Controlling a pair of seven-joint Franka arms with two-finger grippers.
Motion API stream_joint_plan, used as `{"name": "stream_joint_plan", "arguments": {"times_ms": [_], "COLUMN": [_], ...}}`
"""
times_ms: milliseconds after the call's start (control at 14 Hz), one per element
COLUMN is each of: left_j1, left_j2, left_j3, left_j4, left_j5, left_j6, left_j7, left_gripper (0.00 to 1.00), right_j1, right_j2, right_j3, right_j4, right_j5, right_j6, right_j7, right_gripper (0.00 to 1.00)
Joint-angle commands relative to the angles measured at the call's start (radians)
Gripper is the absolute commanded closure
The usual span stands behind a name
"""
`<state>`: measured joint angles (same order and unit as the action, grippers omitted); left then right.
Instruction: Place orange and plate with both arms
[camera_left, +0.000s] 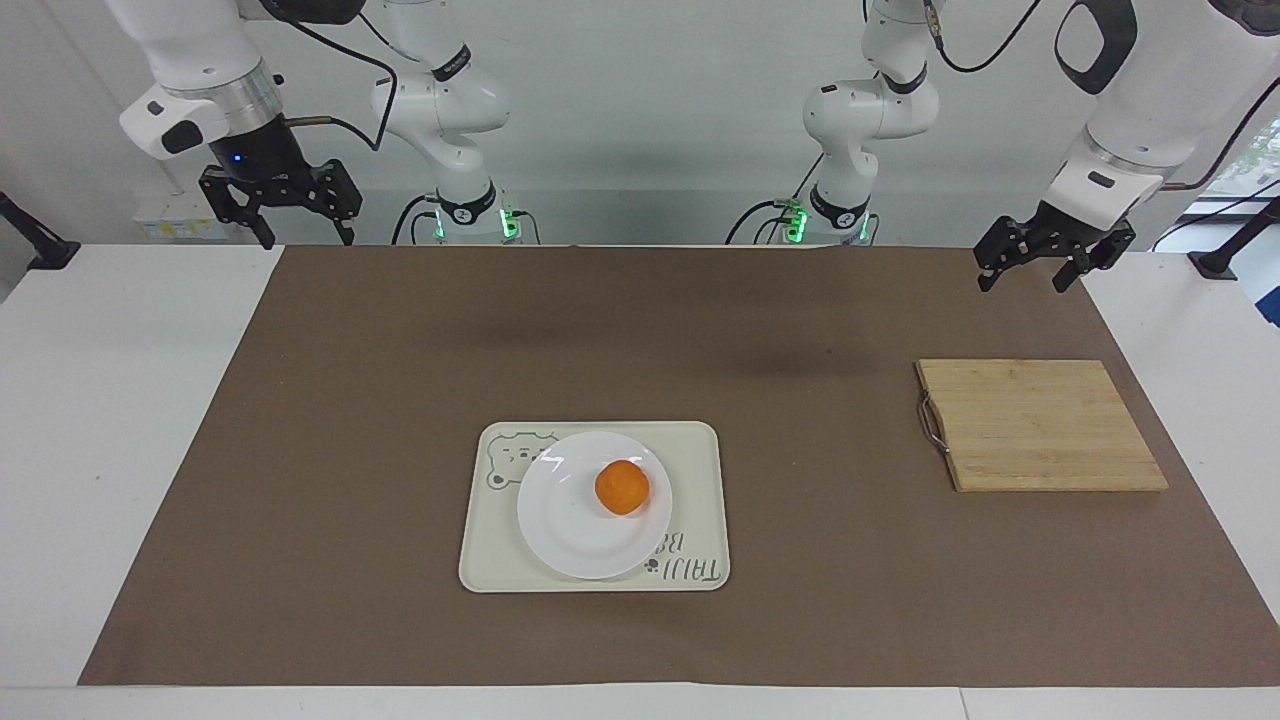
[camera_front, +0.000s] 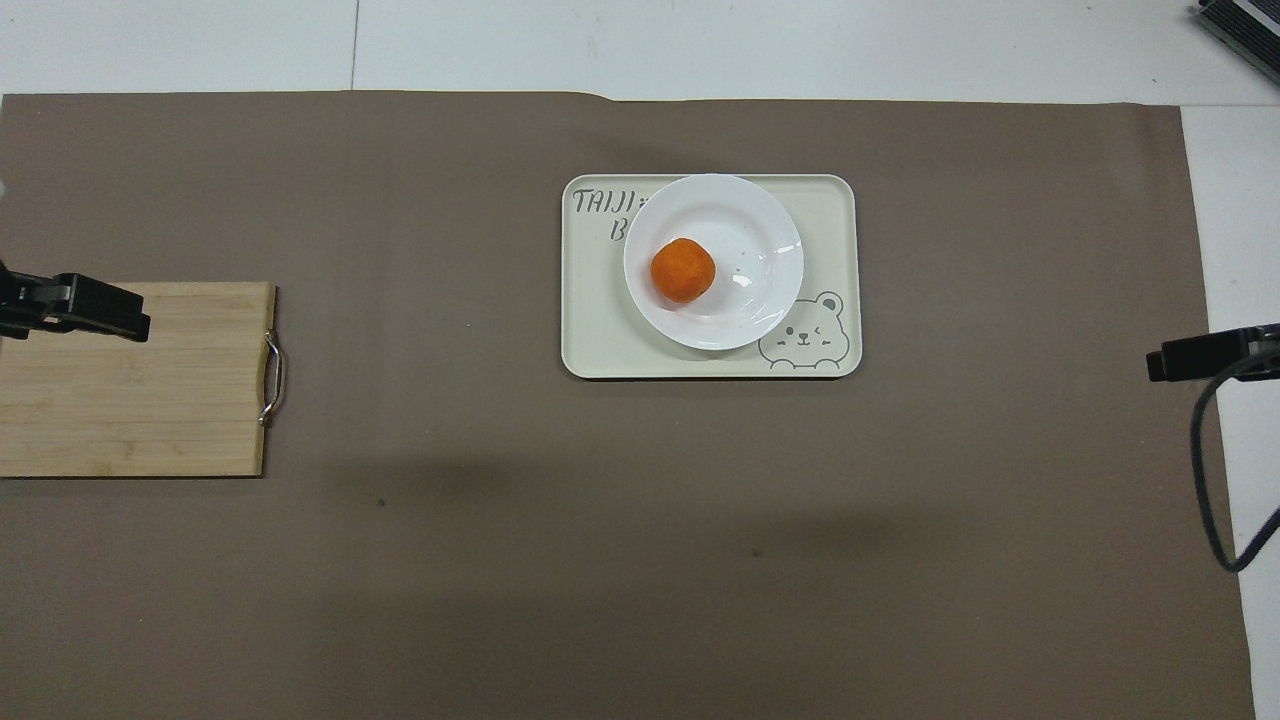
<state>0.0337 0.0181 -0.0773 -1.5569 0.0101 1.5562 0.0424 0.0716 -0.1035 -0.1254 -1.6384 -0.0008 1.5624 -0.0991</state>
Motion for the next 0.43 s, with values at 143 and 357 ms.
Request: {"name": "stream_joint_plan", "arguments": {"times_ms": [143, 357], "left_j1": [0.005, 0.005], "left_j2": [-0.004, -0.004], "left_j3": [-0.004, -0.004], "left_j4": [0.001, 0.001], "left_j5": [0.013, 0.013], "left_j6": [-0.010, -0.010], "left_j7": [-0.009, -0.009], "left_gripper": [0.00, 0.00], "right_j1": [-0.010, -0.006], "right_j2": [-0.004, -0.007], "right_j3": [0.007, 0.009], "right_j4": [0.005, 0.002], "right_j5": [-0.022, -0.028], "right_j6": [-0.012, -0.018], "right_j7": [0.019, 0.019], "right_gripper": [0.00, 0.00]}}
